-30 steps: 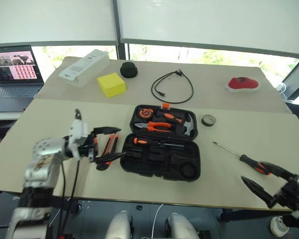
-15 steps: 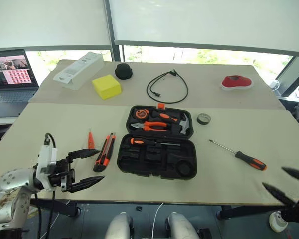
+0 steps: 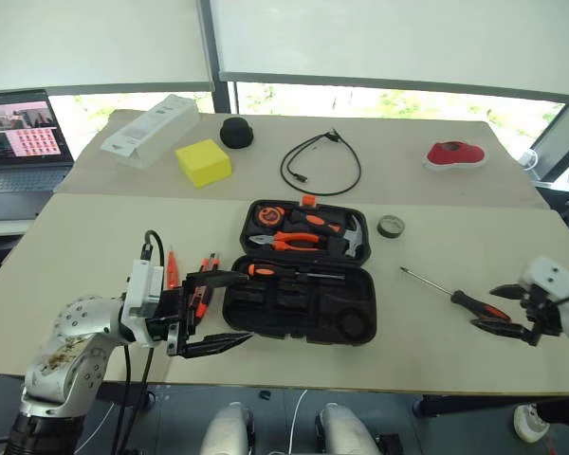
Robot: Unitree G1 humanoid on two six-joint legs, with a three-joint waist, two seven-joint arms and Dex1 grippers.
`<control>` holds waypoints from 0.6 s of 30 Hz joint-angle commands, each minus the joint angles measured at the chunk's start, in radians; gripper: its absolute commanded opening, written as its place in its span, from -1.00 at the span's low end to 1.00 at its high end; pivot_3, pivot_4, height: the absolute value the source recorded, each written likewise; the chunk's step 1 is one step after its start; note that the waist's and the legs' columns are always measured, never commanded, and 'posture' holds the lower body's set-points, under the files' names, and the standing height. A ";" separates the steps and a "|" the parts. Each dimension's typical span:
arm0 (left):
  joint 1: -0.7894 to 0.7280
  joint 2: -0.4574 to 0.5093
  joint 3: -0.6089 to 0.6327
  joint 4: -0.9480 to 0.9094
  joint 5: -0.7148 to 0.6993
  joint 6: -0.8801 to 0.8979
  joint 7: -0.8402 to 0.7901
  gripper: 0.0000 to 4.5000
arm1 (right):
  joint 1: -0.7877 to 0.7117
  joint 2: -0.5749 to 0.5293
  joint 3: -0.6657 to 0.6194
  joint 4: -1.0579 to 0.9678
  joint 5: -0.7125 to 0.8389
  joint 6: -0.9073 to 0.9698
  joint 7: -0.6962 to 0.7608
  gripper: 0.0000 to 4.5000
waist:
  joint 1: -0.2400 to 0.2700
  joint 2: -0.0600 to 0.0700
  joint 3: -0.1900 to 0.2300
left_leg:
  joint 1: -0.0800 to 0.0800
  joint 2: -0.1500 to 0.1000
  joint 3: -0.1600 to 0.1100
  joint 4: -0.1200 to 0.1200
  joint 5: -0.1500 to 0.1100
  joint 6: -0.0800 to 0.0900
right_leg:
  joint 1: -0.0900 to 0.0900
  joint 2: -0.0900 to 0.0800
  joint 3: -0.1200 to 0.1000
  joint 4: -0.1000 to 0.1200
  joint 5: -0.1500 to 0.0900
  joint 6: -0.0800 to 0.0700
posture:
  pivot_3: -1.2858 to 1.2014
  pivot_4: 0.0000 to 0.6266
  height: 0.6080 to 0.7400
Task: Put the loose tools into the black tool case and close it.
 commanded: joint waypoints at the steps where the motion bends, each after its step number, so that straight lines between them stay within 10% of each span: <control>1: -0.006 0.007 0.001 -0.030 -0.012 0.003 0.005 1.00 | -0.043 0.008 0.019 0.040 -0.019 -0.033 0.026 0.34 | 0.001 0.000 0.000 | 0.000 0.000 0.000 0.000 0.000 0.000 | 0.000 0.000 0.000 0.000 0.000 0.000 | 0.03 -0.52 1.00; 7: -0.005 0.021 0.012 -0.016 -0.009 -0.003 0.000 1.00 | -0.025 -0.018 -0.009 0.036 -0.005 -0.052 0.064 -0.55 | 0.003 0.000 0.000 | 0.000 0.000 0.000 0.000 0.000 0.000 | 0.001 -0.001 0.000 0.000 0.000 0.001 | 0.03 -0.52 1.00; 18: 0.075 0.031 0.140 0.036 0.004 -0.037 0.046 1.00 | -0.046 -0.007 -0.116 -0.502 0.339 0.170 0.178 -0.58 | -0.014 0.003 0.002 | 0.002 0.002 -0.004 -0.001 0.000 0.000 | 0.001 0.001 0.001 0.001 0.000 0.000 | 0.03 -0.52 1.00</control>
